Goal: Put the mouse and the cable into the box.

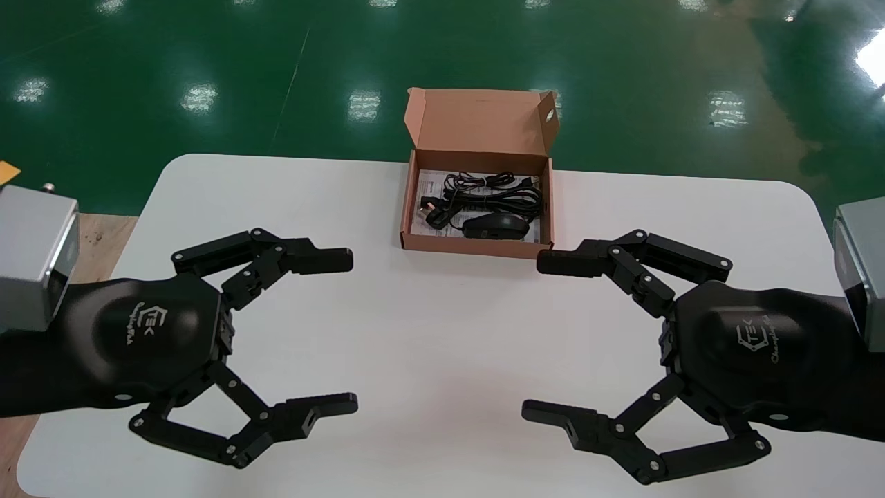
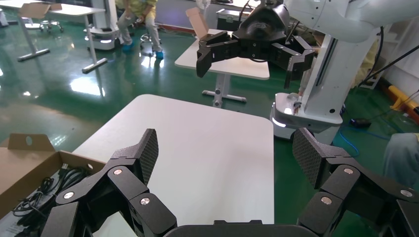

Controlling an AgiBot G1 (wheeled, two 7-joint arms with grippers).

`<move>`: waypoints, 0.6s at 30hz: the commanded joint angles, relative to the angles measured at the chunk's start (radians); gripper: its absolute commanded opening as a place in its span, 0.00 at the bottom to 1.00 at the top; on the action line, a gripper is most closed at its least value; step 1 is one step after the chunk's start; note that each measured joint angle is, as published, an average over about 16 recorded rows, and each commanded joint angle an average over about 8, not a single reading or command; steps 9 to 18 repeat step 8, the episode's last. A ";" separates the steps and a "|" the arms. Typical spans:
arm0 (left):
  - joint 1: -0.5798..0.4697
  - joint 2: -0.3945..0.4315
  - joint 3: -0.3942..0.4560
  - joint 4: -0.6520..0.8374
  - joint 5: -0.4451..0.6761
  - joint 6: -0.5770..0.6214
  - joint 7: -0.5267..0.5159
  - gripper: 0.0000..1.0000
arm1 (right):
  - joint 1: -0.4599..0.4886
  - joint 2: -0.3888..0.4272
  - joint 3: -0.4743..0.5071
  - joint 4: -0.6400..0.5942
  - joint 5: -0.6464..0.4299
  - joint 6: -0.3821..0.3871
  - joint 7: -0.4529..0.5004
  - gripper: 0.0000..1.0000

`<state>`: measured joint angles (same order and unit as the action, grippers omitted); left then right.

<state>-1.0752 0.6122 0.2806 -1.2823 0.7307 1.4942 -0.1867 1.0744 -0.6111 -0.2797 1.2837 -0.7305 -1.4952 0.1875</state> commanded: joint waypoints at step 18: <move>0.000 0.000 0.000 0.000 0.000 0.000 0.000 1.00 | 0.000 0.000 0.000 0.000 0.000 0.000 0.000 1.00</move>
